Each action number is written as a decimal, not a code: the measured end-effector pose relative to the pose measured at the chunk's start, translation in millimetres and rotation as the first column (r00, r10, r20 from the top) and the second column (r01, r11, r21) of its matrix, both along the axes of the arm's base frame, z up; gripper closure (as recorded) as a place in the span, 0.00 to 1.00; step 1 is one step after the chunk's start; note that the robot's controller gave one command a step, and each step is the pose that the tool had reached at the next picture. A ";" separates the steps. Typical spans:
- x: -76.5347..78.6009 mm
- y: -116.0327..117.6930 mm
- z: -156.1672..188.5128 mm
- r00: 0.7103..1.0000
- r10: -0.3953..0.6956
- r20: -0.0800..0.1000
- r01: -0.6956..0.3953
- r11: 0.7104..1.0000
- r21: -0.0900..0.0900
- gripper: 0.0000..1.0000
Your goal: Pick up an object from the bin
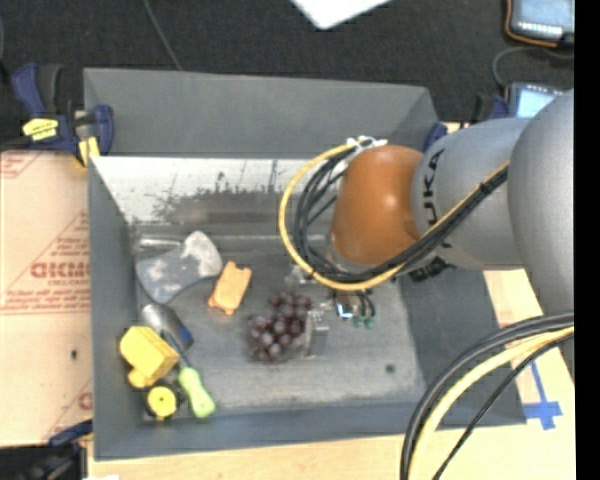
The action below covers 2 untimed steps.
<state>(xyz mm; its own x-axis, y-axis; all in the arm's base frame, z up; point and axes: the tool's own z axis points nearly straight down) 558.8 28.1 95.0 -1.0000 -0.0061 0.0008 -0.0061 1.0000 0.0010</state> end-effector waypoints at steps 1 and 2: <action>-13.3 22.1 -19.5 0.987 -0.159 0.020 0.159 0.987 0.003 1.00; -13.3 22.1 -19.5 0.987 -0.159 0.020 0.159 0.987 0.003 1.00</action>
Offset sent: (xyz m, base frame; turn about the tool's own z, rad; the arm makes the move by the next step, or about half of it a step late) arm 0.0000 0.0000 0.0000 0.0000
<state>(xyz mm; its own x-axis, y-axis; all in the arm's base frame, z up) 545.5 50.2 75.5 -0.9880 0.1531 -0.0193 0.1530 0.9882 0.0044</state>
